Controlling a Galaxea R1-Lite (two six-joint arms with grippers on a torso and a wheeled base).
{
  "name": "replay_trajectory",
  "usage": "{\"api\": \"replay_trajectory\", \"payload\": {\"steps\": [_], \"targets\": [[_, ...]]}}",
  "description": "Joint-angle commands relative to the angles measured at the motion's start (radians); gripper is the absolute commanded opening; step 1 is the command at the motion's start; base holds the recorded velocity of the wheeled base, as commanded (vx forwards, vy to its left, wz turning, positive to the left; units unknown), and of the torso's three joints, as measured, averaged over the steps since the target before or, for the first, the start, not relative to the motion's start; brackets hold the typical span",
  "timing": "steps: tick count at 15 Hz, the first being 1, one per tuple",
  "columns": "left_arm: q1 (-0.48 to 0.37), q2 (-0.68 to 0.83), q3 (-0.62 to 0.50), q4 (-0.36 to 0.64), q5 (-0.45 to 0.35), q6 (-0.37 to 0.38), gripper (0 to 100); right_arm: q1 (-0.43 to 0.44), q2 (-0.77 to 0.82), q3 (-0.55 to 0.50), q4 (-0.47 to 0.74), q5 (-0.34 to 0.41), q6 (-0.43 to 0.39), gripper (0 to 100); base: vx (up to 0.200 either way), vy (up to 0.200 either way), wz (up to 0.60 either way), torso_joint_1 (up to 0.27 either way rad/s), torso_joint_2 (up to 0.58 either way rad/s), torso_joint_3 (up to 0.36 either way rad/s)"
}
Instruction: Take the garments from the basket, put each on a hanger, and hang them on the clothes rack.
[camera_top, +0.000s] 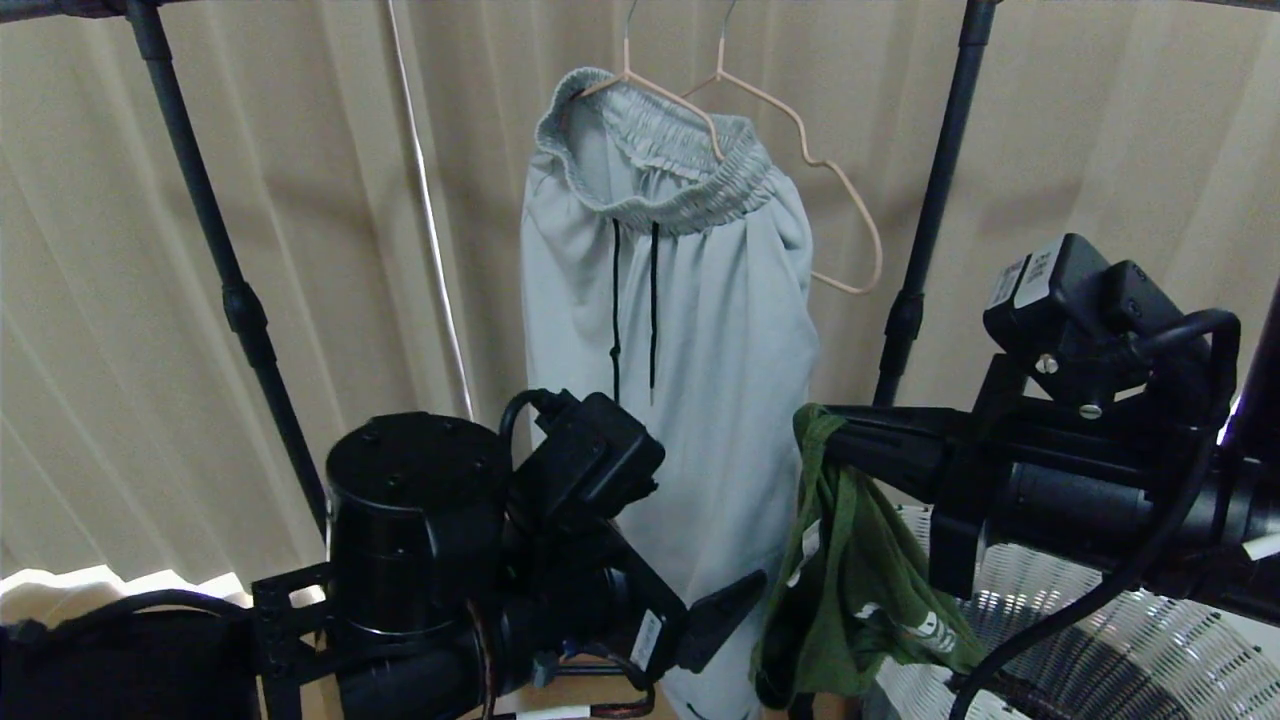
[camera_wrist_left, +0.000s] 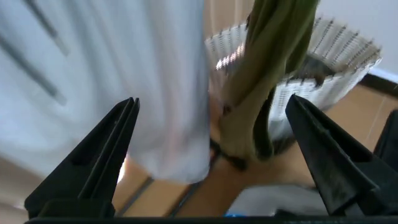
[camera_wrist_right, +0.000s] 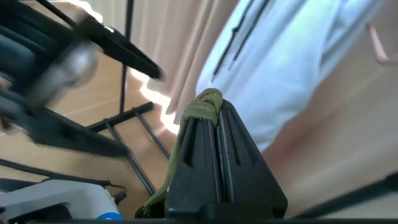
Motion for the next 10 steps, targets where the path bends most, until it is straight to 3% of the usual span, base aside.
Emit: {"api": "replay_trajectory", "payload": {"steps": [1,5,10], "targets": [[-0.024,0.038,0.029,-0.025,-0.017,-0.001,100,0.017,0.013,-0.013,-0.002,0.009,-0.001,0,0.0,0.0,0.0,0.0,0.0,0.0],[0.01,0.117,-0.009,-0.058,-0.023,-0.005,100,0.03,0.007,-0.024,-0.002,0.011,0.001,0,0.0,0.0,0.0,0.0,0.0,0.0],[0.06,0.282,0.002,-0.199,-0.021,-0.004,100,0.034,-0.046,-0.024,-0.004,0.017,0.006,0,0.0,0.0,0.0,0.0,0.0,0.0]]}}
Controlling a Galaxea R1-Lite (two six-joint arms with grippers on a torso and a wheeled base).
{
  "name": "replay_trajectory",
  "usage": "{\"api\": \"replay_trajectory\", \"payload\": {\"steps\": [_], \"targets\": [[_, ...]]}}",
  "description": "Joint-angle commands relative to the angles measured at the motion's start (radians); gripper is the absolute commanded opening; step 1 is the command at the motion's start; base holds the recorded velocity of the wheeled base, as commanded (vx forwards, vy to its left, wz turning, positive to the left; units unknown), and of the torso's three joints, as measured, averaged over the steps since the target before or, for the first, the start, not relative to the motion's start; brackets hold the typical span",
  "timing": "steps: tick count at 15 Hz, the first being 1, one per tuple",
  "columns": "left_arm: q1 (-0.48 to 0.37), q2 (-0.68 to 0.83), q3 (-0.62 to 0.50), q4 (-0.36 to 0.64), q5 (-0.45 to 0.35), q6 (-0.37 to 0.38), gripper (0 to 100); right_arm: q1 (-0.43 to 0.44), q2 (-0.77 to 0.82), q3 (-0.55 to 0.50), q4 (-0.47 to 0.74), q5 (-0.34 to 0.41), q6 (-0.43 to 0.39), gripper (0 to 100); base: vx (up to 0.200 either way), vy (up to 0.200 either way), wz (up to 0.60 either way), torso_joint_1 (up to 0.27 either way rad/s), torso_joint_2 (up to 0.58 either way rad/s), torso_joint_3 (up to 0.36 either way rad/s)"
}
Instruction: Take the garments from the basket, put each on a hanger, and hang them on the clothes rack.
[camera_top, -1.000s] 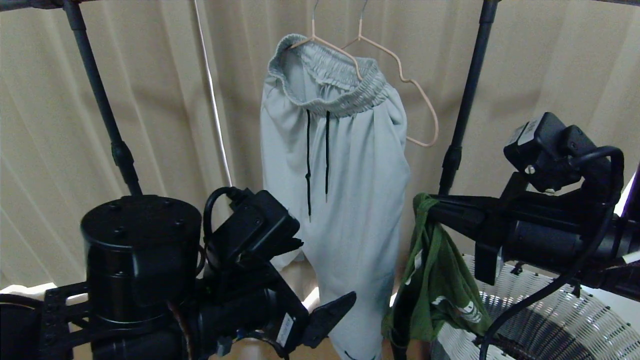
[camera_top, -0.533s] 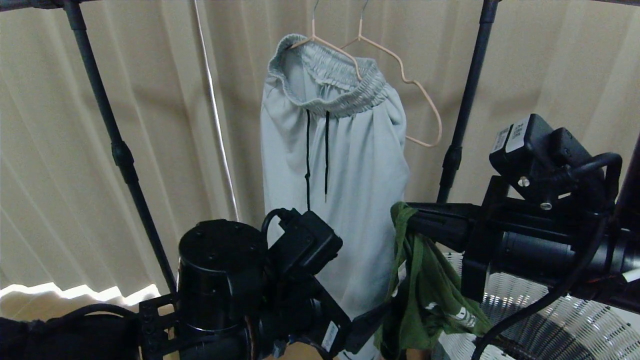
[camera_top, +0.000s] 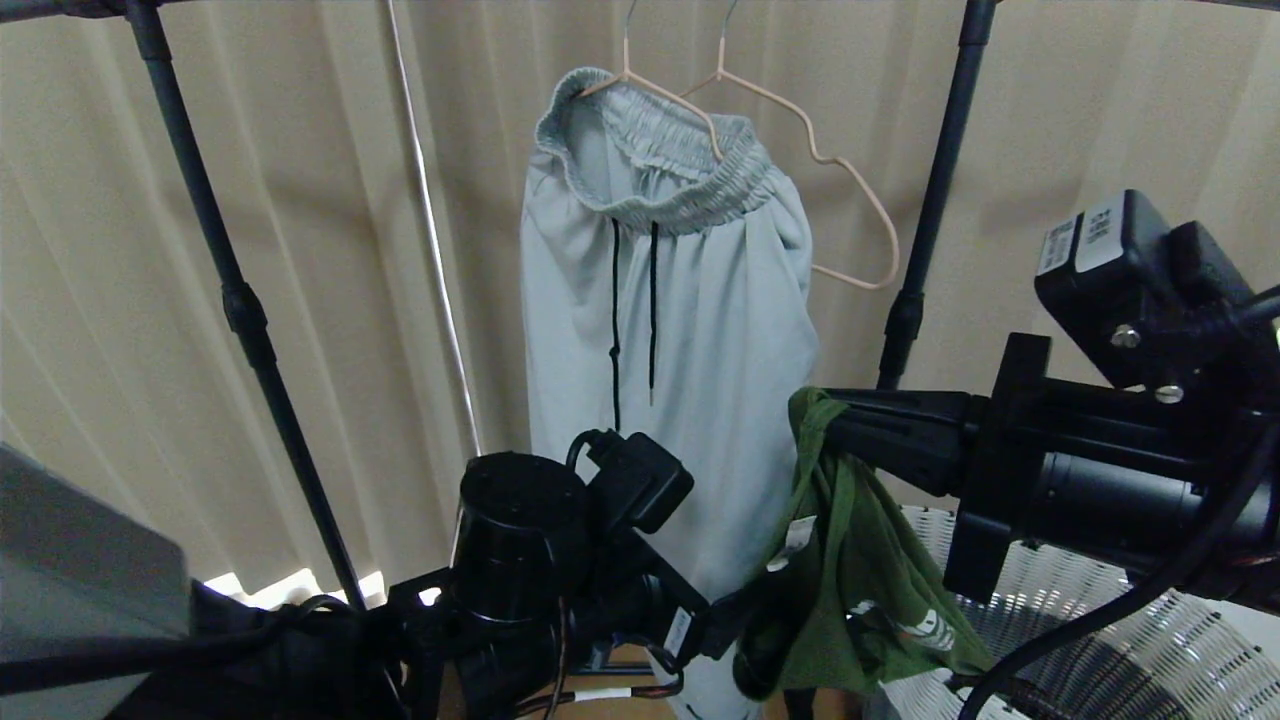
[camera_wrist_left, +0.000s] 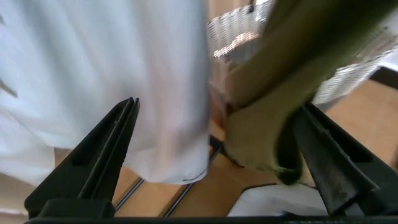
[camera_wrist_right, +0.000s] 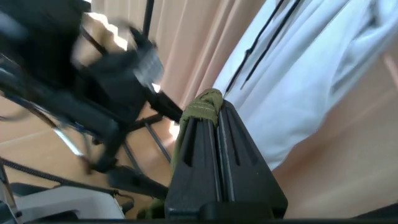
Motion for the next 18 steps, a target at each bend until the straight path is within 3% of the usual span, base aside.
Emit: {"api": "replay_trajectory", "payload": {"steps": [1,8,9,11,12,14,16,18], "targets": [[0.014,0.073,0.007,-0.023,-0.001,0.001,100,-0.001,-0.025,0.0,-0.001,0.003,0.0,0,0.0,0.0,0.0,0.0,0.0,0.0],[0.02,0.07,0.076,-0.036,-0.001,0.053,100,-0.005,-0.049,0.002,0.001,0.001,0.011,0,0.0,0.0,0.0,0.0,0.0,0.0],[0.02,0.07,0.076,-0.036,0.0,0.062,0,-0.005,-0.049,0.005,0.001,0.001,0.011,0,0.0,0.0,0.0,0.0,0.0,0.0],[0.02,0.069,0.092,-0.04,0.008,0.086,0,-0.013,-0.051,0.002,0.001,0.001,0.011,0,0.0,0.0,0.0,0.0,0.0,0.0],[0.008,0.067,0.147,-0.108,0.054,0.136,0,-0.036,-0.051,0.002,0.001,0.001,0.011,0,0.0,0.0,0.0,0.0,0.0,0.0],[0.018,0.063,0.205,-0.212,0.062,0.218,0,-0.075,-0.048,0.002,0.001,0.003,0.011,0,0.0,0.0,0.0,0.0,0.0,0.0],[0.138,0.003,0.178,-0.188,0.062,0.24,0,-0.154,-0.045,0.005,0.001,0.015,0.011,0,0.0,0.0,0.0,0.0,0.0,0.0],[0.235,-0.161,0.107,-0.027,0.062,0.246,0,-0.225,-0.046,0.0,-0.001,0.015,0.011,0,0.0,0.0,0.0,0.0,0.0,0.0]]}}
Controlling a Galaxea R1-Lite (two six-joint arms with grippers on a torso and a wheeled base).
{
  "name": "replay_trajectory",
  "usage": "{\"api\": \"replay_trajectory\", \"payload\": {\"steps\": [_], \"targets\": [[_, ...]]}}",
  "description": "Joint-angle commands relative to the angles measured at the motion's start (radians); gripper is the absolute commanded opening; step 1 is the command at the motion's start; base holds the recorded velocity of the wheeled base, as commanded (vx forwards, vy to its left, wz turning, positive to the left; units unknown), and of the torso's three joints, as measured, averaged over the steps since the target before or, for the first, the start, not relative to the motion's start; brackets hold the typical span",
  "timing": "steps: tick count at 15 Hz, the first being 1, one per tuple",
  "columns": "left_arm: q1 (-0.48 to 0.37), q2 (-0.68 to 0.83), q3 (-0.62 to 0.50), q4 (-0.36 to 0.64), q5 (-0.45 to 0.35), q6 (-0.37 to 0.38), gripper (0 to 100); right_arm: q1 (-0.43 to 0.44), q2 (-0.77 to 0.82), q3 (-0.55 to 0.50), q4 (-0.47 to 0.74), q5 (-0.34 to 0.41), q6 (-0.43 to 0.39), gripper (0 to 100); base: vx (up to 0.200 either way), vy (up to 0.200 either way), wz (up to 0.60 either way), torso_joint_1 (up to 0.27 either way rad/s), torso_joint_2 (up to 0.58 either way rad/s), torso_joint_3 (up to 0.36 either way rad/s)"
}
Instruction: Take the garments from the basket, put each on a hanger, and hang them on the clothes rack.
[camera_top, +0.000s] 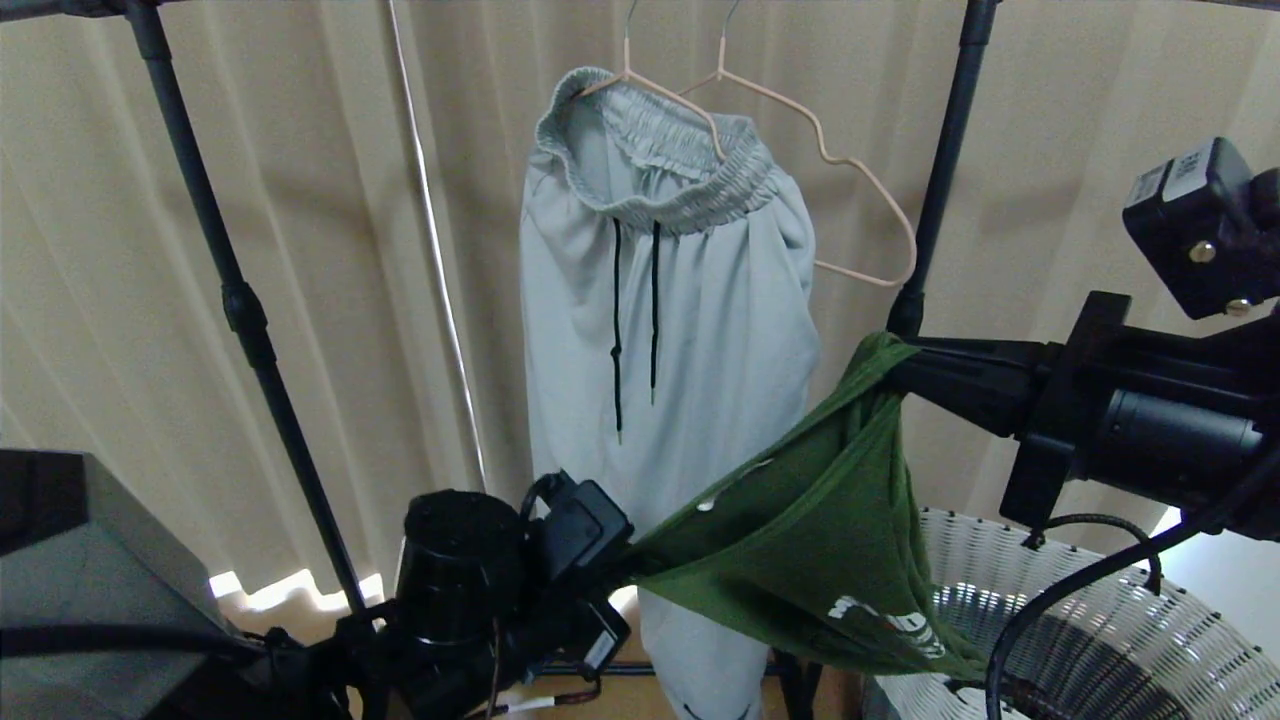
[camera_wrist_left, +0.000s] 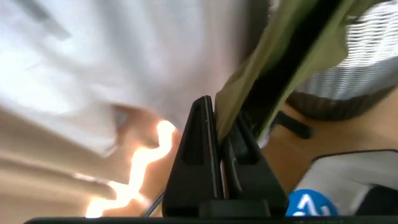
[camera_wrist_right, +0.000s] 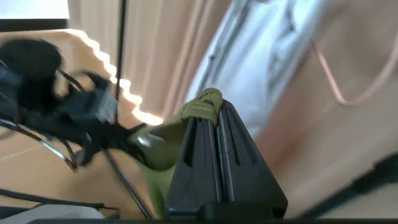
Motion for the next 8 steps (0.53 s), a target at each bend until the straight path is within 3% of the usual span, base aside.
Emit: {"api": "replay_trajectory", "payload": {"steps": [1,3,8], "targets": [[0.147,-0.274,-0.12,0.25,0.003,0.006,0,-0.079,0.0,0.007,-0.014,0.001,0.0,0,0.0,0.0,0.0,0.0,0.0,0.0],[0.194,-0.391,-0.212,0.437,0.003,0.001,0,-0.082,0.003,0.024,-0.084,0.001,0.001,0,0.0,0.0,0.0,0.0,0.0,0.0],[0.223,-0.523,-0.387,0.525,0.009,-0.003,0,-0.099,-0.017,0.024,-0.188,0.001,0.012,0,0.0,0.0,0.0,0.0,0.0,0.0]]}}
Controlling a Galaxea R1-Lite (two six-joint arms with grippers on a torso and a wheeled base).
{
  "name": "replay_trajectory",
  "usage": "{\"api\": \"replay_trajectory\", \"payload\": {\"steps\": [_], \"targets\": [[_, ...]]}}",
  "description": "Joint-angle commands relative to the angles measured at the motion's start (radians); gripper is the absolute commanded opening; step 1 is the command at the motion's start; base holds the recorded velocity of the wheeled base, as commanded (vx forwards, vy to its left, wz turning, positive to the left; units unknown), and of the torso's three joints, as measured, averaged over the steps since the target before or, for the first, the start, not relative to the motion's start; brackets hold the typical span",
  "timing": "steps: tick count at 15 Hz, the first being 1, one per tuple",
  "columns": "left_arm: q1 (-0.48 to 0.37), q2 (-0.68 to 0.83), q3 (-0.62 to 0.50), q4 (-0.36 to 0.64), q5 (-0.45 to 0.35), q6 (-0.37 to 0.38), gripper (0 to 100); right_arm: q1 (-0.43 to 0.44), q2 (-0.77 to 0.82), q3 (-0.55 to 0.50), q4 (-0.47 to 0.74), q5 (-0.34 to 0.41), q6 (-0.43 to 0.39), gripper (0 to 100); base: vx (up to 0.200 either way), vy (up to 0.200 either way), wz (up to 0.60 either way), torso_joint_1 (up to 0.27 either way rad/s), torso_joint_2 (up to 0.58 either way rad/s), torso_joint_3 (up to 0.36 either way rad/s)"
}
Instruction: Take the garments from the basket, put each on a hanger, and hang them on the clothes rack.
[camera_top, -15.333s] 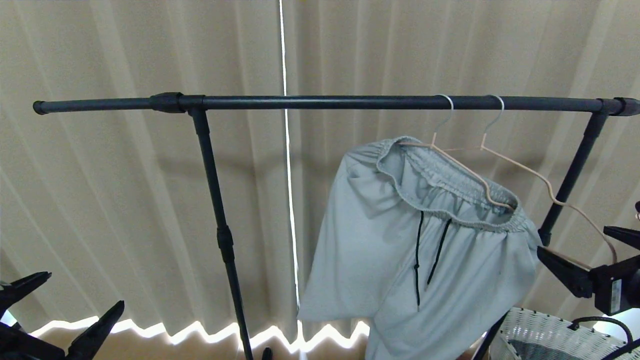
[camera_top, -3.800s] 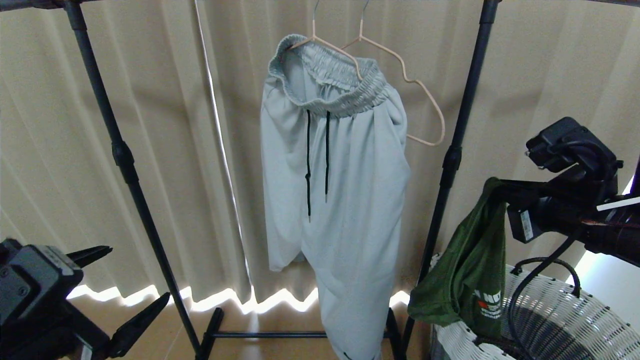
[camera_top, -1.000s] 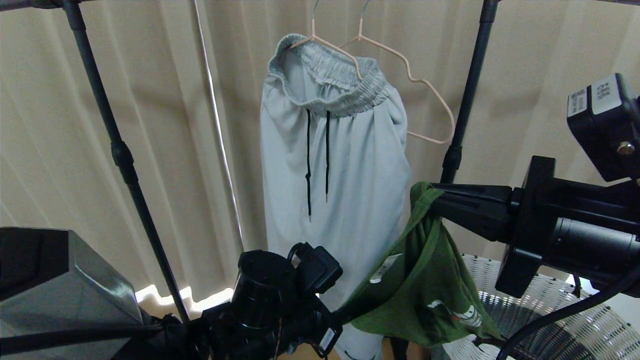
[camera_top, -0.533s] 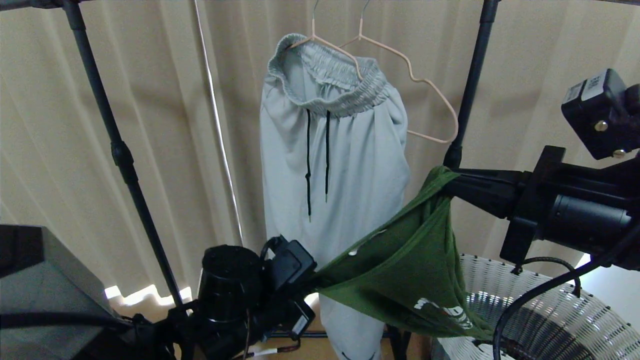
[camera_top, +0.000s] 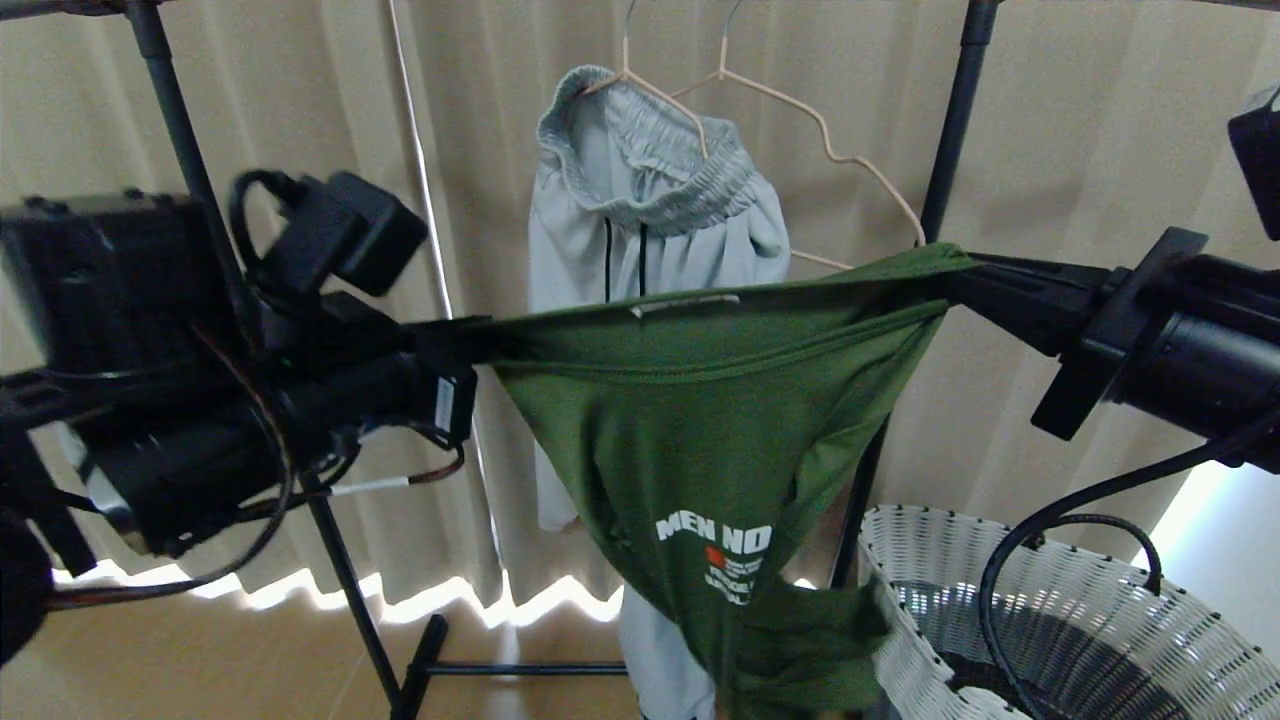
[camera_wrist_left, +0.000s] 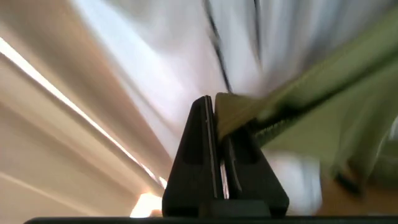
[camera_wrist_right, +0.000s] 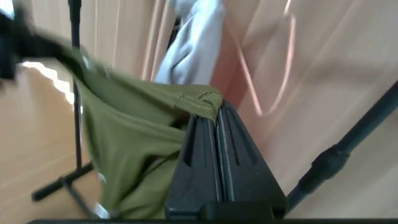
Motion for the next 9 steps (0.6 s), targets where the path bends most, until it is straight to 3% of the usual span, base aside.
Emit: {"api": "replay_trajectory", "payload": {"steps": [1,4,6,8,9], "targets": [[0.003,-0.105,-0.076,0.027,0.015,-0.001,0,-0.009,-0.012,-0.002,-0.017,0.0,0.002,0,0.0,0.0,0.0,0.0,0.0,0.0],[-0.049,-0.17,-0.137,0.119,0.033,0.002,0,-0.033,-0.023,-0.009,-0.036,0.001,0.021,0,0.0,0.0,0.0,0.0,0.0,0.0],[-0.059,-0.213,-0.18,0.274,0.034,0.005,0,-0.033,-0.032,-0.019,-0.036,0.004,0.021,0,0.0,0.0,0.0,0.0,0.0,0.0],[-0.083,-0.224,-0.288,0.493,0.071,0.004,0,-0.033,-0.032,-0.026,-0.036,0.016,0.021,0,0.0,0.0,0.0,0.0,0.0,0.0],[-0.105,-0.217,-0.341,0.543,0.11,0.001,0,-0.033,-0.029,-0.037,-0.036,0.027,0.021,0,0.0,0.0,0.0,0.0,0.0,0.0]]}}
